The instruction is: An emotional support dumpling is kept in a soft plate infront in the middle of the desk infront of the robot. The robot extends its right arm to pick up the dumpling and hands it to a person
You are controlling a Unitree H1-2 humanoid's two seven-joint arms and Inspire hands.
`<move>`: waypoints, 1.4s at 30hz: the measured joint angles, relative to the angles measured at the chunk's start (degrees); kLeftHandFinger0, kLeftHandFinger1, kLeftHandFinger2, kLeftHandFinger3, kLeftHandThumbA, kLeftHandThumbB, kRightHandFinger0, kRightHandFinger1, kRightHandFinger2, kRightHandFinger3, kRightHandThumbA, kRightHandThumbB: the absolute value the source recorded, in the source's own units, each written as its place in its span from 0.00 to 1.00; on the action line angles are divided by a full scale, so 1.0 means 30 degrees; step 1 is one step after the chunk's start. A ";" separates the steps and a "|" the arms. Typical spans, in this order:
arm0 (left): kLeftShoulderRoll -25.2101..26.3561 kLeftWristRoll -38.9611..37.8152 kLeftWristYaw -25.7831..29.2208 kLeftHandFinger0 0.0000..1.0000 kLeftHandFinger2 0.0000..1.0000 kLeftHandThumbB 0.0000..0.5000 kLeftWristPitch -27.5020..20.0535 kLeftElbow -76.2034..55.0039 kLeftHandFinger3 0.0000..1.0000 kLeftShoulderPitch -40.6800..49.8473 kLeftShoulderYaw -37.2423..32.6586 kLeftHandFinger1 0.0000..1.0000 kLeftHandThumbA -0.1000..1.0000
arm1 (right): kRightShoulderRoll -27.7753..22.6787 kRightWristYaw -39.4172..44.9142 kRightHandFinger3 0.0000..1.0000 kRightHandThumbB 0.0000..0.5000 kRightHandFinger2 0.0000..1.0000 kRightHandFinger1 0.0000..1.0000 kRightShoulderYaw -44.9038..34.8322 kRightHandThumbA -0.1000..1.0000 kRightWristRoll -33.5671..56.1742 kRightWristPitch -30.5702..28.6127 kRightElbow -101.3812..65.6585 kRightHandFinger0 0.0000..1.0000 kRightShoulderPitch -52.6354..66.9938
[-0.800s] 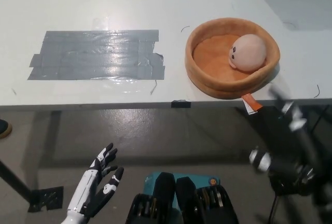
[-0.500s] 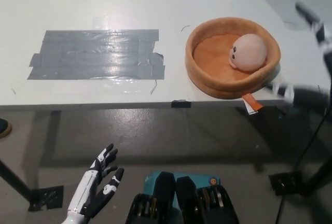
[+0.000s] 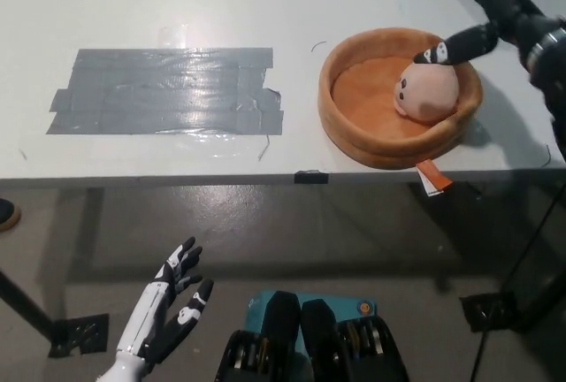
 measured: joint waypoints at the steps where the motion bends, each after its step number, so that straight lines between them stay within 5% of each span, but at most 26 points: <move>1: 0.0000 0.0000 -0.0002 0.92 1.00 0.59 -0.0014 0.0001 1.00 -0.0021 0.0001 1.00 0.71 | 0.0074 0.0109 1.00 0.80 1.00 1.00 0.0212 0.98 -0.0095 0.0051 0.0769 1.00 -0.0311; 14: 0.0000 0.0004 -0.0005 0.90 1.00 0.61 -0.0053 0.0036 1.00 -0.0204 -0.0001 1.00 0.71 | 0.1938 0.0435 1.00 0.76 1.00 1.00 0.2092 0.93 -0.1111 0.0214 0.6229 1.00 -0.1643; 22: 0.0000 0.0014 -0.0007 0.89 1.00 0.60 -0.0050 0.0034 1.00 -0.0459 -0.0005 1.00 0.71 | 0.2103 0.0550 1.00 0.82 1.00 1.00 0.2082 0.95 -0.1144 0.0381 0.6843 1.00 -0.1557; 28: 0.0000 0.0011 -0.0007 0.90 1.00 0.61 -0.0050 0.0033 1.00 -0.0484 -0.0004 1.00 0.72 | 0.2098 0.0770 1.00 0.95 1.00 1.00 0.2396 0.96 -0.1365 0.0466 0.7042 1.00 -0.1558; 42: 0.0007 0.0025 -0.0005 0.90 1.00 0.60 -0.0052 0.0062 1.00 -0.0533 -0.0003 1.00 0.72 | 0.2088 0.1421 1.00 0.94 1.00 1.00 0.3187 0.94 -0.1999 0.0530 0.8458 1.00 -0.1608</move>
